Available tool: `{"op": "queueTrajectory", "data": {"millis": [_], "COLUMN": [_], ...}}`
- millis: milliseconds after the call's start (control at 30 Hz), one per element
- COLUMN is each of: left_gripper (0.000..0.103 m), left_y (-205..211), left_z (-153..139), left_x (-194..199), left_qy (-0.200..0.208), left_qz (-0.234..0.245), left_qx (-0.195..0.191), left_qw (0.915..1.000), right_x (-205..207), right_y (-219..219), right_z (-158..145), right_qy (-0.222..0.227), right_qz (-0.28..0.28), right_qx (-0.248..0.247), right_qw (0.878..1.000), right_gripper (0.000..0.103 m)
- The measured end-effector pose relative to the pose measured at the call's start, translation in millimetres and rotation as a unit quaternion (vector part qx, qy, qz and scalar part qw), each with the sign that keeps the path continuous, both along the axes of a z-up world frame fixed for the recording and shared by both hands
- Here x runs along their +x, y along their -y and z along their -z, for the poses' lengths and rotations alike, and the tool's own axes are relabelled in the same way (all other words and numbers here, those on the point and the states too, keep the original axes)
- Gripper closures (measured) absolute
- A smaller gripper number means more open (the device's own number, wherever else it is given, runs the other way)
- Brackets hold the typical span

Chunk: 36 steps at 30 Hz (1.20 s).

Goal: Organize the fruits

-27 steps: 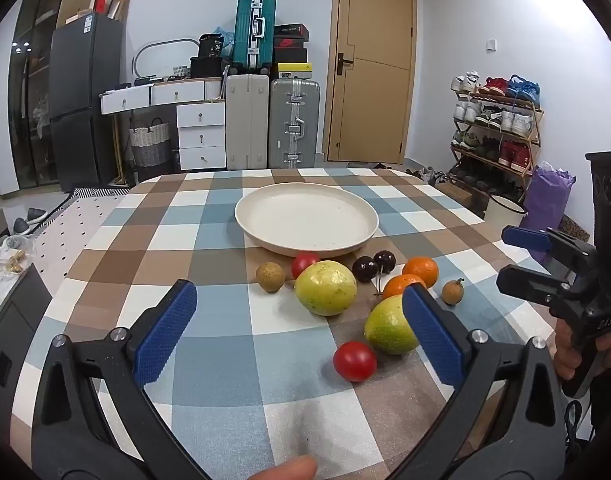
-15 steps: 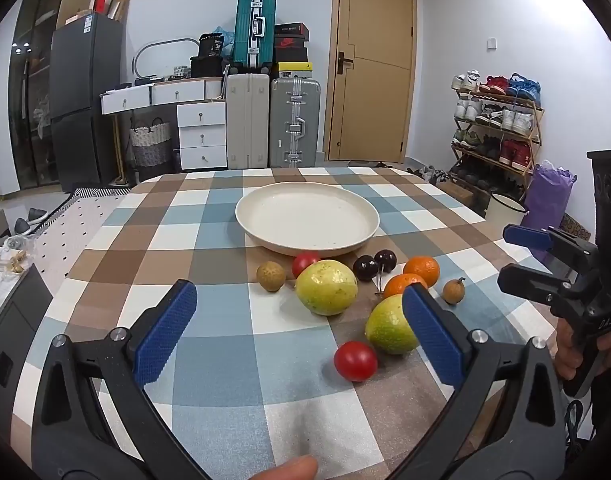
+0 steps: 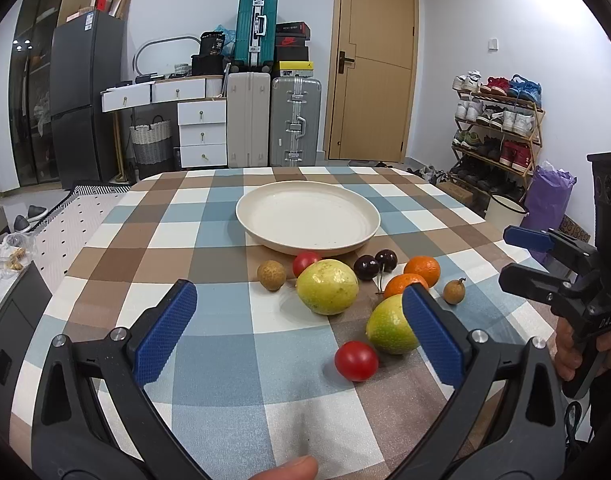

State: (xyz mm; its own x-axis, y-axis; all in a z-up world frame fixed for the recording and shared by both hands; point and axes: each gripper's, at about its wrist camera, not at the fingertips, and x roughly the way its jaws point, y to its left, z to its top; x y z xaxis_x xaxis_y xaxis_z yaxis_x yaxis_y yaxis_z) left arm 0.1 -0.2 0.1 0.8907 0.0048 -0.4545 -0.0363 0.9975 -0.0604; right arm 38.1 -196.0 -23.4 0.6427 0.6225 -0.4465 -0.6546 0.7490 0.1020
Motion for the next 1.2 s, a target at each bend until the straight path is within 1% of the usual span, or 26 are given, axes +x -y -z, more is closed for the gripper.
{"op": "queueTrajectory", "data": {"millis": [1200], "left_gripper": [0.0], "left_y": [2.6], "left_z": [1.5], "left_x": [-2.4], "left_qy": [-0.001], "left_qz": [0.0], "left_qx": [-0.002], "left_qw": [1.0], "right_x": [1.4], "right_y": [-5.0], "right_z": [2.8], "right_qy": [-0.001], "right_qz": [0.001], "right_qx": [0.002], "right_qw": [1.0], "right_gripper": [0.0]}}
